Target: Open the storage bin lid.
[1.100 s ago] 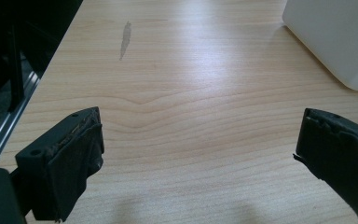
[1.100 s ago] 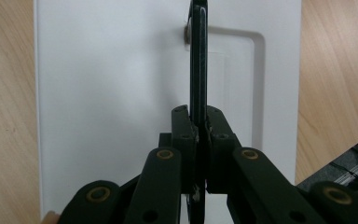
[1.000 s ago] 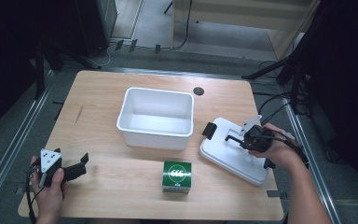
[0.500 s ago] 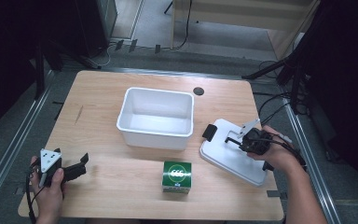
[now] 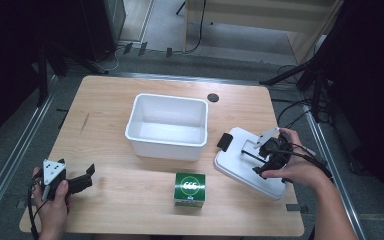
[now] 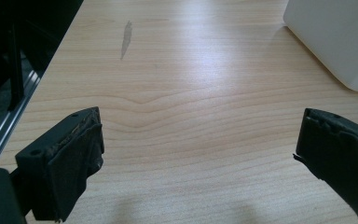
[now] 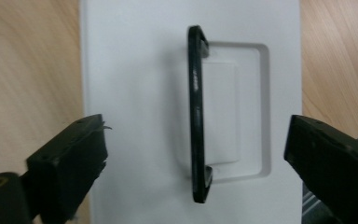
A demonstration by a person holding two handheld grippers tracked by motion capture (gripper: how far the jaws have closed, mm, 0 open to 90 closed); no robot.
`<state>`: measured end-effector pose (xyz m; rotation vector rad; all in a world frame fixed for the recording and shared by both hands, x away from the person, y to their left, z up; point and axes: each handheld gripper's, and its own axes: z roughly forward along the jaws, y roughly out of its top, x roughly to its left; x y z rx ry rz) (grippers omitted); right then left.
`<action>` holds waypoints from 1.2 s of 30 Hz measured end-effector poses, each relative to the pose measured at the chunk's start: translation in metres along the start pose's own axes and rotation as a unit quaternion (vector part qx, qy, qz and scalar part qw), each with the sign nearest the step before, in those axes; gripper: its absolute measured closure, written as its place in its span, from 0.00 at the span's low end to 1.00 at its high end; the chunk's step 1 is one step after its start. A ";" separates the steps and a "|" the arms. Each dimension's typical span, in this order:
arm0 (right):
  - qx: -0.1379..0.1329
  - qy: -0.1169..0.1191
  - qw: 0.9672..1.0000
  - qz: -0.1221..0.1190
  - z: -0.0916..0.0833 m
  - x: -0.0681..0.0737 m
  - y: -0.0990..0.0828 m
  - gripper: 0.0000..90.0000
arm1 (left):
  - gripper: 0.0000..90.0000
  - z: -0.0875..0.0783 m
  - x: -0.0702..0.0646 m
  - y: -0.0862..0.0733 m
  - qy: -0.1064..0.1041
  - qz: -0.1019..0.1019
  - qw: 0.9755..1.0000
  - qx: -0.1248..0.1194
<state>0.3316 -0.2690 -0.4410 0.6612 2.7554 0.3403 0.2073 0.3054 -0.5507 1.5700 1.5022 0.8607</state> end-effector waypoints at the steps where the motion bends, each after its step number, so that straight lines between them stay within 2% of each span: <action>1: 0.000 0.000 1.000 0.000 0.000 0.000 0.000 0.00 | 0.02 0.000 0.000 0.000 0.000 0.000 1.000 0.000; 4: -0.009 0.006 1.000 -0.003 -0.006 0.005 0.004 0.00 | 0.02 0.000 0.000 0.000 0.000 0.000 1.000 0.000; 12: -0.028 0.011 0.999 -0.032 -0.019 0.024 0.026 0.00 | 0.02 0.000 0.000 0.000 0.000 0.000 1.000 0.001; 17: -0.033 0.015 0.998 -0.052 -0.021 0.037 0.040 0.00 | 0.02 0.000 0.000 0.000 0.000 0.002 1.000 0.003; 23: -0.039 0.019 0.997 -0.064 -0.023 0.052 0.055 0.00 | 0.02 0.001 0.000 0.000 0.000 -0.002 1.000 0.000; 34: -0.042 0.037 0.993 -0.103 -0.021 0.082 0.081 0.00 | 0.02 0.000 0.000 0.000 -0.001 -0.002 1.000 0.000; 36: -0.043 0.037 0.993 -0.107 -0.021 0.084 0.082 0.00 | 0.02 0.000 0.000 0.000 -0.001 -0.002 1.000 0.000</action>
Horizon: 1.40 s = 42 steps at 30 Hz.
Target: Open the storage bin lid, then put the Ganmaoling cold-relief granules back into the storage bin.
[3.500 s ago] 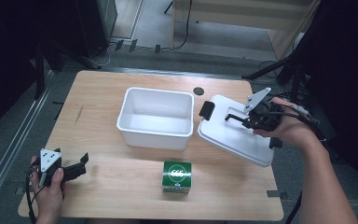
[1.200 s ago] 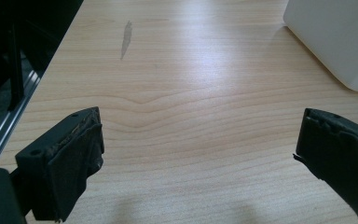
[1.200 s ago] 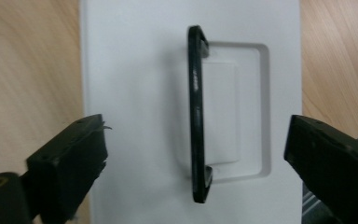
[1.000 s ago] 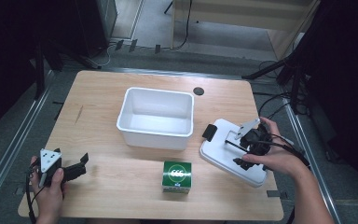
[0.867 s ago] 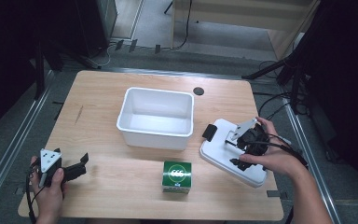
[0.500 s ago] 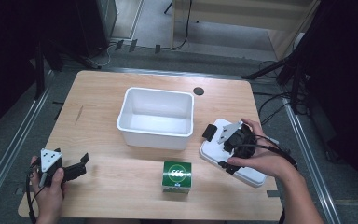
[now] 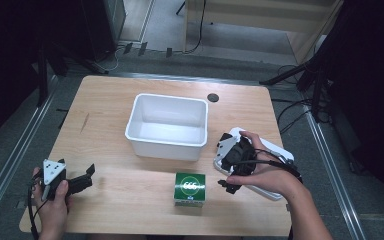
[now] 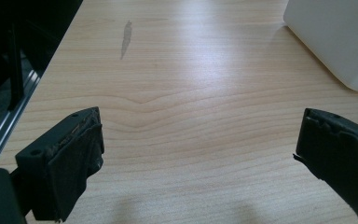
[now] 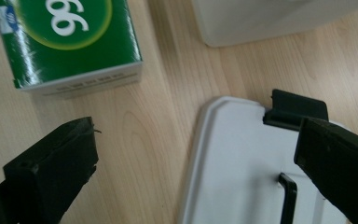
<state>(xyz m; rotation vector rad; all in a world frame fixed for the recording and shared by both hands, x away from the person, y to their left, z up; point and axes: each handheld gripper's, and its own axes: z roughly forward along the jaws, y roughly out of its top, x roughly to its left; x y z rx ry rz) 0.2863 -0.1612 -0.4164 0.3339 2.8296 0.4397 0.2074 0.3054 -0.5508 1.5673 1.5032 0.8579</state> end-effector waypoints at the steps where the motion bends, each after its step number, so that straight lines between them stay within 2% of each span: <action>1: -0.001 0.002 1.000 -0.005 0.001 0.004 0.005 0.00 | 0.02 0.000 0.000 0.000 0.001 -0.002 1.000 -0.001; 9: -0.005 0.013 0.999 -0.033 0.009 0.019 0.021 0.00 | 0.02 0.000 0.000 0.000 0.000 0.000 1.000 0.002; 17: 0.001 0.030 0.998 -0.048 0.019 0.031 0.032 0.00 | 0.02 0.000 0.001 0.000 -0.002 -0.002 1.000 0.001; 22: 0.000 0.043 0.997 -0.061 0.024 0.039 0.040 0.00 | 0.02 0.000 0.001 0.000 -0.002 -0.002 1.000 0.002; 23: -0.001 0.047 0.996 -0.069 0.026 0.041 0.043 0.00 | 0.02 0.000 0.001 0.000 -0.002 -0.002 1.000 0.002; 33: 0.004 0.076 0.994 -0.085 0.037 0.050 0.053 0.00 | 0.02 0.000 0.001 0.000 -0.002 -0.001 1.000 0.003; 36: 0.009 0.080 0.994 -0.080 0.040 0.051 0.053 0.00 | 0.02 0.000 0.001 0.000 -0.001 -0.002 1.000 0.004; 42: 0.021 0.097 0.992 -0.083 0.053 0.051 0.052 0.00 | 0.02 0.001 0.001 0.000 -0.003 -0.005 1.000 0.002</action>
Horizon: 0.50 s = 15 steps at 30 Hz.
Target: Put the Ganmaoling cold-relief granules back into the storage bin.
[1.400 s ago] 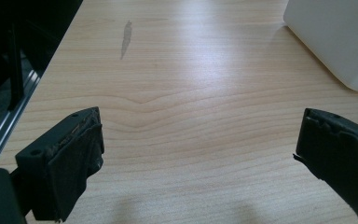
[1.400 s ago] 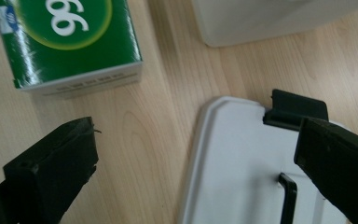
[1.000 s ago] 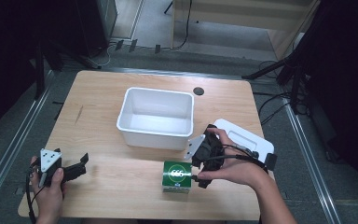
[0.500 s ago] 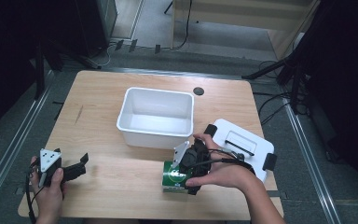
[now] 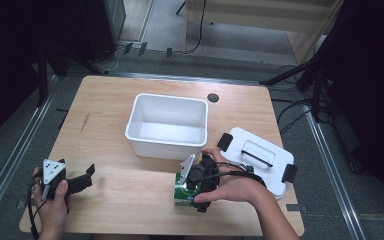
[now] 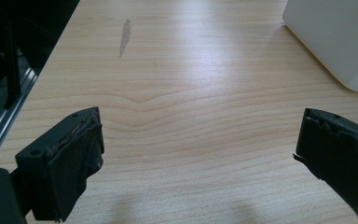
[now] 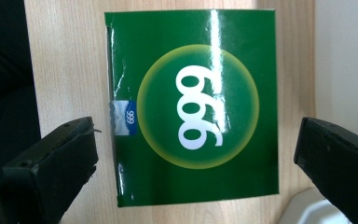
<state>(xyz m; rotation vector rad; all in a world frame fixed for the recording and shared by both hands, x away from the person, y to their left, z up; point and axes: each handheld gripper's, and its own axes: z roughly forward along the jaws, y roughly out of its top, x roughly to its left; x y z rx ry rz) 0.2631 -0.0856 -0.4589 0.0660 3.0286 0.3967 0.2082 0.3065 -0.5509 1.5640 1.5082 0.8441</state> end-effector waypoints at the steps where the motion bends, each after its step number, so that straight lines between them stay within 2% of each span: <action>1: 0.000 0.002 1.000 -0.001 0.001 0.000 0.000 0.00 | 0.02 0.000 0.000 0.000 0.000 0.000 1.000 0.000; 5: 0.011 0.009 1.000 0.002 0.006 0.001 0.001 0.00 | 0.02 0.000 0.000 0.000 0.000 0.000 1.000 0.001; 6: 0.009 0.009 1.000 -0.008 0.008 0.001 0.002 0.00 | 0.02 0.000 0.000 0.000 0.000 0.000 1.000 0.001; 8: 0.013 0.010 1.000 -0.011 0.009 0.001 0.002 0.01 | 0.02 0.000 0.000 0.000 0.001 0.001 1.000 -0.001; 11: 0.021 -0.004 1.000 -0.016 0.015 0.001 0.004 0.06 | 0.02 0.000 0.000 0.000 0.002 0.001 1.000 0.000; 15: 0.024 -0.009 0.999 -0.019 0.019 0.002 0.005 0.09 | 0.02 0.000 0.000 0.000 0.002 0.003 1.000 -0.001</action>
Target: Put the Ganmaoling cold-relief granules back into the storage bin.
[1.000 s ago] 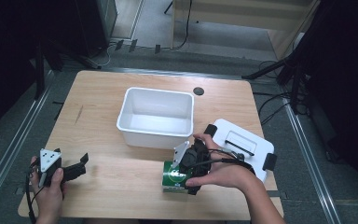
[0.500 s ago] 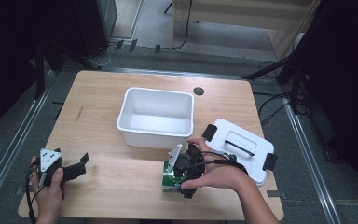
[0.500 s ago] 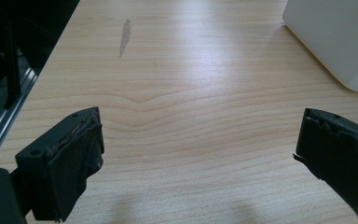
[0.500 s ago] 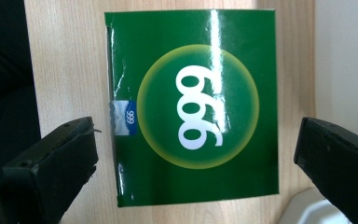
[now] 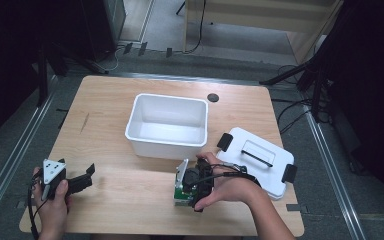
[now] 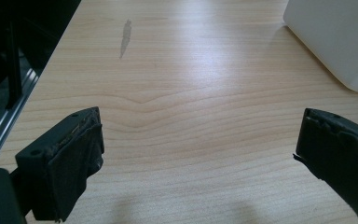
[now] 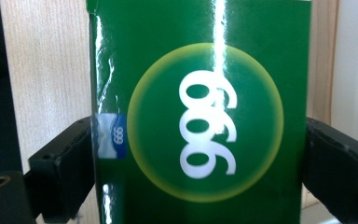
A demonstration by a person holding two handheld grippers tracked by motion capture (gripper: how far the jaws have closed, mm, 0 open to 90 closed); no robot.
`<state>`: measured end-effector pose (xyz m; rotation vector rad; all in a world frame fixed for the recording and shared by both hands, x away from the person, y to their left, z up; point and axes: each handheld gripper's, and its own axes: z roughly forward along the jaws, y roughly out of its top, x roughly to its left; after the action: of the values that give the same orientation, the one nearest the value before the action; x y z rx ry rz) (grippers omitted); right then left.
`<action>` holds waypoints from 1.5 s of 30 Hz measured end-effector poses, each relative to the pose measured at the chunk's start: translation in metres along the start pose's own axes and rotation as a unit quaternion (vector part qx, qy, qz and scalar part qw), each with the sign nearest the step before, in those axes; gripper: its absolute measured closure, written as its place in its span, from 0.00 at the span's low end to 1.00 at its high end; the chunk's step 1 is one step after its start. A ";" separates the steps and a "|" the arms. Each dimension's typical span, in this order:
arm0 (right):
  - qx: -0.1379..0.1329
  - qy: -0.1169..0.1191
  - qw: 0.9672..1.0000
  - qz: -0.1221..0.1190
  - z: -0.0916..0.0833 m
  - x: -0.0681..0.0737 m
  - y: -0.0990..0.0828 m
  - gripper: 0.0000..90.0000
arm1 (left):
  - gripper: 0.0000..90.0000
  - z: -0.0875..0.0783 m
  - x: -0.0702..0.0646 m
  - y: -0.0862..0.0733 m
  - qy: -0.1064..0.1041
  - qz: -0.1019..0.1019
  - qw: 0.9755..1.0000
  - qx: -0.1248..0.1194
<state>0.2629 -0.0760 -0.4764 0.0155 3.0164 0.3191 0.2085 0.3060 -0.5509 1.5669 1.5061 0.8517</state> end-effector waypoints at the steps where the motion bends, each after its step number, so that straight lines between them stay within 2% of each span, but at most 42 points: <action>1: 0.000 -0.002 1.000 -0.002 0.001 0.000 0.000 0.11 | 0.02 0.000 0.000 0.000 -0.001 0.000 1.000 0.000; 4: -0.001 -0.003 1.000 -0.010 0.003 0.000 0.002 0.15 | 0.02 0.000 0.000 0.000 -0.001 0.000 1.000 0.000; 7: -0.006 0.004 1.000 -0.008 0.001 -0.001 0.002 0.18 | 0.02 0.000 0.000 0.000 -0.001 0.000 1.000 0.000; 13: -0.008 0.002 1.000 -0.009 -0.005 0.000 -0.002 0.18 | 0.02 0.000 0.000 0.000 -0.001 -0.001 1.000 0.001; 25: -0.023 -0.006 1.000 -0.012 -0.034 0.000 -0.017 0.18 | 0.02 0.000 0.000 0.000 0.000 0.001 1.000 0.000; 28: -0.026 -0.002 1.000 -0.009 -0.039 -0.002 -0.021 0.18 | 0.02 0.000 0.000 0.000 -0.001 0.000 1.000 -0.001; 38: -0.019 -0.019 1.000 0.007 -0.065 -0.010 -0.045 0.18 | 0.02 0.000 0.000 0.000 0.000 0.001 1.000 -0.001; 45: -0.014 -0.023 0.999 0.017 -0.077 -0.016 -0.057 0.18 | 0.02 0.000 0.000 0.000 0.000 0.002 1.000 0.000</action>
<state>0.2701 -0.1480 -0.4119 0.0721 2.9688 0.3594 0.2081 0.3057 -0.5508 1.5703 1.5044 0.8531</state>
